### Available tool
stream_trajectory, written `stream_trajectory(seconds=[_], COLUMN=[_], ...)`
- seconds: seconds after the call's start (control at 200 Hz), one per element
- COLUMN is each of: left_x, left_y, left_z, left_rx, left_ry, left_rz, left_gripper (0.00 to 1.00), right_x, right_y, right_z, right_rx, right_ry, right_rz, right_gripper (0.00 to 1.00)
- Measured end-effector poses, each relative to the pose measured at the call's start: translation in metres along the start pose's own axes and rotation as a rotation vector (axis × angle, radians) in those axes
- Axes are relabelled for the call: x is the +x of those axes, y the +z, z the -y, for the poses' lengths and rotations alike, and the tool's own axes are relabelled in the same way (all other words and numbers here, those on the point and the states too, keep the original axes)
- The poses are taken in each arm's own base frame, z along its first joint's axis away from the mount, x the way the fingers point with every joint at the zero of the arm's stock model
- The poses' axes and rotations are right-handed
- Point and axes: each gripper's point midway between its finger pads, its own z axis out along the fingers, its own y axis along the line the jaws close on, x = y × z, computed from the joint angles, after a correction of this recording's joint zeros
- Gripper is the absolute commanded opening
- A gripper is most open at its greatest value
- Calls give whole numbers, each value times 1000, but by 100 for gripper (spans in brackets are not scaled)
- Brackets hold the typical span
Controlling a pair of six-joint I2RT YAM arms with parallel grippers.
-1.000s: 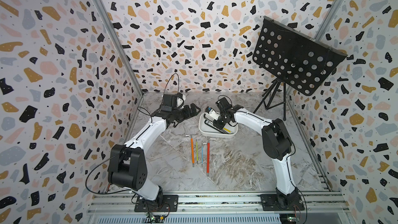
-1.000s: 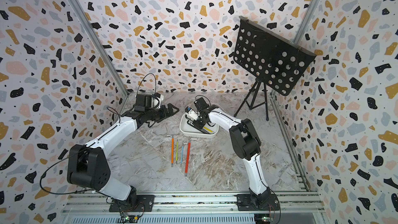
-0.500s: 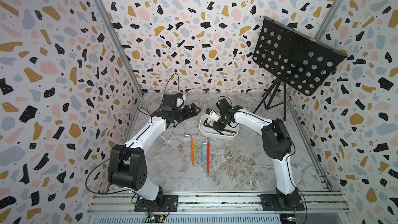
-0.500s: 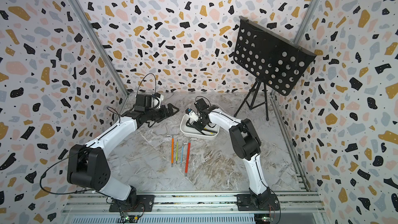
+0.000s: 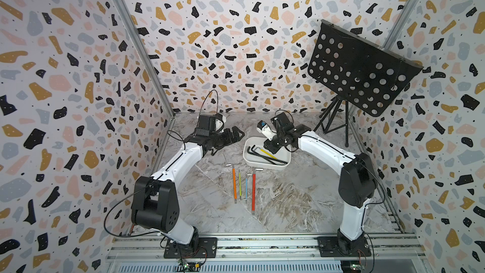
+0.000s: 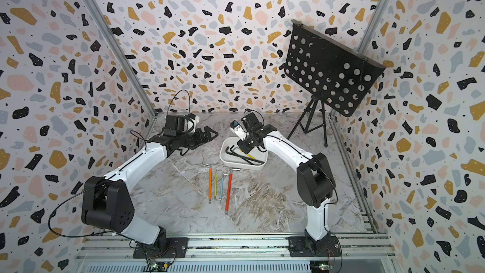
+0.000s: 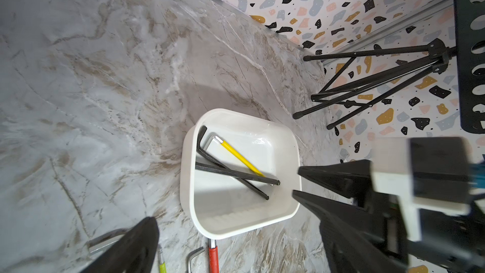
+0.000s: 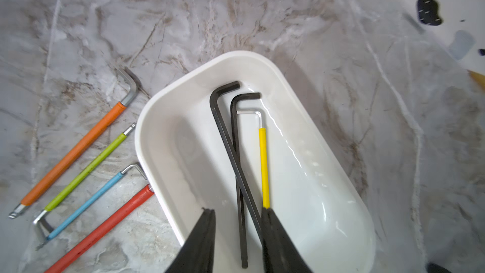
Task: Put the hex key on the desktop into the storage box
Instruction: Place the Allen key in the storage box, then pick up the Allen key from the center of the board.
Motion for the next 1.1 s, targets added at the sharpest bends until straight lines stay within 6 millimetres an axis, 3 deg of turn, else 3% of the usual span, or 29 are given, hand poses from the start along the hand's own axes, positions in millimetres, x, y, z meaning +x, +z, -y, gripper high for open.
stream_trajectory(seconds=[0.19, 0.395, 0.496, 0.821, 1.006, 1.101], left_x=[5, 10, 14, 55, 59, 61], left_y=[-8, -28, -39, -64, -61, -53], left_z=[13, 48, 59, 35, 25, 19], left_rx=[8, 31, 46, -13, -59, -71], left_ry=[46, 182, 227, 218, 213, 199], left_rz=[10, 58, 77, 77, 57, 21], left_gripper=[100, 100, 100, 100, 100, 100], right_x=[8, 49, 64, 87, 116, 127], right_y=[-47, -62, -68, -79, -70, -64], right_z=[-5, -20, -26, -42, -55, -57], right_rx=[28, -2, -16, -75, -122, -129], right_ry=[112, 222, 252, 332, 422, 465], right_rz=[68, 62, 64, 61, 12, -16], right_gripper=[38, 39, 47, 51, 55, 61])
